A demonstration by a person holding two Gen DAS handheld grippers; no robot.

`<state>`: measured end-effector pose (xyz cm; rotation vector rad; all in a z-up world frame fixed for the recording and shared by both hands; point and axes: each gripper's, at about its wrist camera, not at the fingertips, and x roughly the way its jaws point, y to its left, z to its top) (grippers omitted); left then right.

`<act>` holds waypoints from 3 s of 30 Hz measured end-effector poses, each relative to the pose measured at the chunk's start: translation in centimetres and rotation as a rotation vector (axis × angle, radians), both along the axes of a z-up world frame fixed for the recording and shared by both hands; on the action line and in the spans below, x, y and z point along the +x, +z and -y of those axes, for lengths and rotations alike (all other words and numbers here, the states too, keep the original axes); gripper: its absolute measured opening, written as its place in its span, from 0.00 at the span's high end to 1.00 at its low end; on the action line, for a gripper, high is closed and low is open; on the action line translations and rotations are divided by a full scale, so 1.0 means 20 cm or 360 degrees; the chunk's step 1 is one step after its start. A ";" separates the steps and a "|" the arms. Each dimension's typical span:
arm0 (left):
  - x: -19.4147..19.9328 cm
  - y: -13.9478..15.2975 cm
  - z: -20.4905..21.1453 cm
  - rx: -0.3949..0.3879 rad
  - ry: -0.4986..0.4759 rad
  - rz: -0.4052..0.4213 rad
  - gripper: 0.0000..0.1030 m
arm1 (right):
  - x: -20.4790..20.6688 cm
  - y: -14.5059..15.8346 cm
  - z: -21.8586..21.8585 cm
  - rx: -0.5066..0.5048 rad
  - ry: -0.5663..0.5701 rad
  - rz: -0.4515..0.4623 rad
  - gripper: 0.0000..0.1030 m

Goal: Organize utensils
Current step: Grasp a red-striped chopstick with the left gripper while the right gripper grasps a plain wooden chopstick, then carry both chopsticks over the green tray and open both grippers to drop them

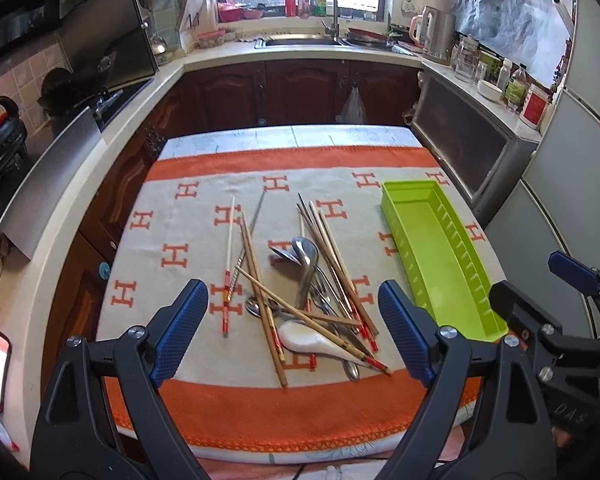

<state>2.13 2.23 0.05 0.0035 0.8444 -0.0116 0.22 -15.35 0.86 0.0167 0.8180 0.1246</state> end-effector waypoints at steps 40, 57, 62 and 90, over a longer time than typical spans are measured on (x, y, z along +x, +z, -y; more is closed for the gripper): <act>0.69 -0.83 -0.81 -0.0304 0.0083 -0.0583 0.63 | 0.56 -0.82 -0.90 -0.0171 0.0838 -0.0782 0.88; 0.92 -0.99 -0.69 -0.0306 0.0007 -0.0648 0.66 | 0.52 -0.69 -0.78 -0.0068 0.0645 -0.0629 0.95; 0.95 -1.02 -0.65 -0.0215 0.0031 -0.0639 0.81 | 0.51 -0.66 -0.71 -0.0004 0.0553 -0.0613 0.95; 0.56 -0.35 0.07 -0.0522 -0.0441 -0.0411 0.97 | 0.46 -0.38 0.14 0.0341 0.0076 -0.0506 0.94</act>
